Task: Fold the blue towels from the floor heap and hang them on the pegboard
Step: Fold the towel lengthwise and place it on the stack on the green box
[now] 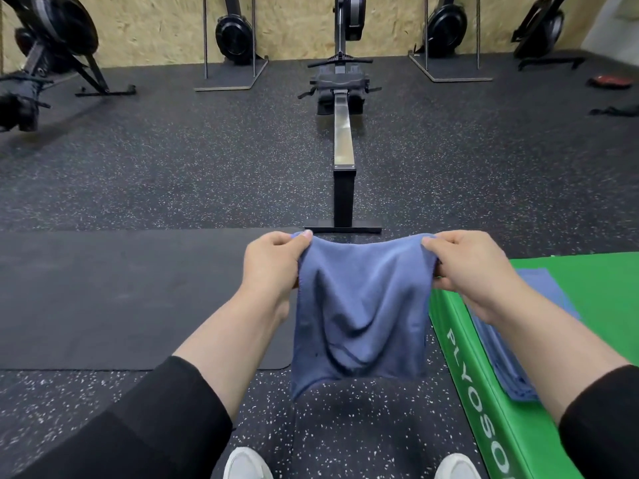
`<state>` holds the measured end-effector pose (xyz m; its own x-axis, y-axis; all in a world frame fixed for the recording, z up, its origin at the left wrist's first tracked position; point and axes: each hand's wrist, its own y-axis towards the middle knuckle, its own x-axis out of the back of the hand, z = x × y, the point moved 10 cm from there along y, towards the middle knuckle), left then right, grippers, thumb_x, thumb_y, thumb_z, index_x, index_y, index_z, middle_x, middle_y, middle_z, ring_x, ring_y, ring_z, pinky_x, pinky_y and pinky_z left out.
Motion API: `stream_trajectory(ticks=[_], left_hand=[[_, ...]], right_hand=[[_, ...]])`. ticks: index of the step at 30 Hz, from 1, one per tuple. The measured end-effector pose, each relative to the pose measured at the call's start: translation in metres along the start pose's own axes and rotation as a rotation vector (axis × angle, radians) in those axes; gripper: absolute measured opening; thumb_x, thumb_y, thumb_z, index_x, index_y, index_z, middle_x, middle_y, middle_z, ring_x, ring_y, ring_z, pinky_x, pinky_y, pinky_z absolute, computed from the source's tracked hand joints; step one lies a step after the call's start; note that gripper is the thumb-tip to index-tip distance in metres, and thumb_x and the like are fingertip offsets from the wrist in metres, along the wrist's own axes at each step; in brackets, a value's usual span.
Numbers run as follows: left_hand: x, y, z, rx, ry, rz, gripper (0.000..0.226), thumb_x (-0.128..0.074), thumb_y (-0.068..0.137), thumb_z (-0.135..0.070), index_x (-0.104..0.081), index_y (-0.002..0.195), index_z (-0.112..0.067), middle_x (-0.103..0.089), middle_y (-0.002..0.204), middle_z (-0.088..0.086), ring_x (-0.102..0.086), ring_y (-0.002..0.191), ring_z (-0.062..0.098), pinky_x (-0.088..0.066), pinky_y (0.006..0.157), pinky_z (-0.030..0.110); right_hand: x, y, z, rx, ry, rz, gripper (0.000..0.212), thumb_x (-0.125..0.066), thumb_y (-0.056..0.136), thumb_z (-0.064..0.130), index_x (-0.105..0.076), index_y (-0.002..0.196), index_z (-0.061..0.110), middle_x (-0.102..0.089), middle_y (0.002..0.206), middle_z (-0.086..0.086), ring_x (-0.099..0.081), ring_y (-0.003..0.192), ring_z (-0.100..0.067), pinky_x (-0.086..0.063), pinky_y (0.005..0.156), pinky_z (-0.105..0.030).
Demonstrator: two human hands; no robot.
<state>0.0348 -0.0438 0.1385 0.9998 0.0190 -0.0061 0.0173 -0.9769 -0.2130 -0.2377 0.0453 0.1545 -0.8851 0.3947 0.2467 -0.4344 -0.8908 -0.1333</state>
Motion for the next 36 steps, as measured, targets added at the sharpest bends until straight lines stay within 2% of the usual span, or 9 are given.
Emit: stream_trajectory(ticks=[4, 8, 12, 17, 20, 25, 27, 32, 36], left_hand=[[-0.038, -0.010, -0.016, -0.136, 0.132, 0.081, 0.019, -0.071, 0.082, -0.034, -0.073, 0.075, -0.017, -0.071, 0.073, 0.011, -0.056, 0.065, 0.017, -0.059, 0.071, 0.045], [-0.061, -0.022, -0.029, -0.279, 0.283, 0.102, 0.015, -0.068, 0.088, -0.021, -0.073, 0.074, -0.016, -0.070, 0.068, -0.001, -0.052, 0.063, 0.009, -0.051, 0.064, 0.030], [-0.070, -0.027, -0.034, -0.336, 0.348, 0.102, 0.019, -0.069, 0.088, -0.016, -0.072, 0.069, -0.020, -0.068, 0.062, -0.012, -0.053, 0.058, 0.003, -0.043, 0.057, 0.019], [-0.075, -0.025, -0.034, -0.333, 0.363, 0.109, 0.015, -0.074, 0.087, -0.021, -0.074, 0.072, -0.024, -0.072, 0.071, -0.007, -0.066, 0.072, 0.015, -0.054, 0.070, 0.032], [-0.076, -0.026, -0.037, -0.378, 0.401, 0.095, 0.016, -0.076, 0.087, -0.024, -0.073, 0.071, -0.025, -0.070, 0.076, -0.005, -0.065, 0.076, 0.014, -0.053, 0.075, 0.035], [-0.096, -0.040, -0.043, -0.531, 0.572, 0.249, 0.014, -0.065, 0.094, -0.019, -0.077, 0.087, -0.020, -0.064, 0.088, -0.007, -0.059, 0.088, 0.008, -0.047, 0.083, 0.033], [-0.104, -0.046, -0.035, -0.490, 0.580, 0.349, 0.021, -0.058, 0.093, -0.014, -0.074, 0.090, -0.028, -0.067, 0.093, -0.011, -0.060, 0.093, 0.005, -0.049, 0.087, 0.031], [-0.077, -0.025, -0.031, -0.358, 0.536, 0.291, 0.016, -0.056, 0.088, -0.019, -0.055, 0.091, -0.034, -0.068, 0.086, -0.010, -0.064, 0.083, 0.013, -0.054, 0.085, 0.040], [-0.072, -0.020, -0.032, -0.555, 0.883, 0.403, 0.031, -0.064, 0.094, -0.029, -0.054, 0.123, -0.037, -0.052, 0.124, -0.016, -0.051, 0.113, 0.003, -0.043, 0.103, 0.031]], right_hand=[[-0.032, 0.002, 0.007, -0.001, 0.049, 0.067, 0.030, -0.053, 0.099, 0.011, -0.068, 0.076, 0.001, -0.070, 0.072, -0.012, -0.064, 0.064, -0.020, -0.061, 0.060, -0.038], [-0.056, 0.002, 0.013, 0.085, -0.071, 0.106, 0.038, -0.054, 0.080, 0.033, -0.049, 0.070, -0.004, -0.045, 0.064, -0.007, -0.044, 0.066, -0.017, -0.052, 0.073, -0.071], [-0.064, 0.005, 0.019, 0.118, -0.077, 0.118, 0.043, -0.050, 0.082, 0.035, -0.060, 0.081, -0.007, -0.056, 0.066, -0.016, -0.047, 0.066, -0.014, -0.056, 0.072, -0.059], [-0.071, 0.010, 0.015, 0.077, 0.056, 0.171, 0.033, -0.052, 0.098, 0.020, -0.068, 0.090, -0.007, -0.067, 0.090, -0.032, -0.057, 0.074, -0.015, -0.062, 0.080, -0.051], [-0.073, 0.008, 0.013, 0.037, 0.134, 0.187, 0.034, -0.046, 0.103, 0.011, -0.075, 0.090, 0.001, -0.071, 0.083, -0.019, -0.062, 0.075, -0.012, -0.061, 0.074, -0.031], [-0.071, 0.004, 0.009, -0.031, 0.319, 0.214, 0.038, -0.047, 0.106, 0.023, -0.073, 0.093, -0.001, -0.075, 0.081, -0.009, -0.068, 0.071, -0.012, -0.056, 0.063, -0.022], [-0.062, 0.009, 0.007, 0.017, 0.243, 0.175, 0.031, -0.056, 0.102, 0.019, -0.072, 0.087, -0.002, -0.073, 0.079, -0.010, -0.065, 0.070, -0.017, -0.054, 0.066, -0.029], [-0.035, 0.018, 0.011, 0.152, -0.181, 0.100, 0.030, -0.055, 0.083, 0.036, -0.066, 0.090, 0.009, -0.052, 0.066, -0.005, -0.041, 0.066, -0.016, -0.039, 0.065, -0.039], [-0.041, 0.005, 0.028, 0.291, -0.411, 0.236, 0.015, -0.061, 0.097, 0.022, -0.073, 0.094, 0.031, -0.069, 0.078, -0.004, -0.052, 0.068, -0.017, -0.047, 0.070, -0.041]])
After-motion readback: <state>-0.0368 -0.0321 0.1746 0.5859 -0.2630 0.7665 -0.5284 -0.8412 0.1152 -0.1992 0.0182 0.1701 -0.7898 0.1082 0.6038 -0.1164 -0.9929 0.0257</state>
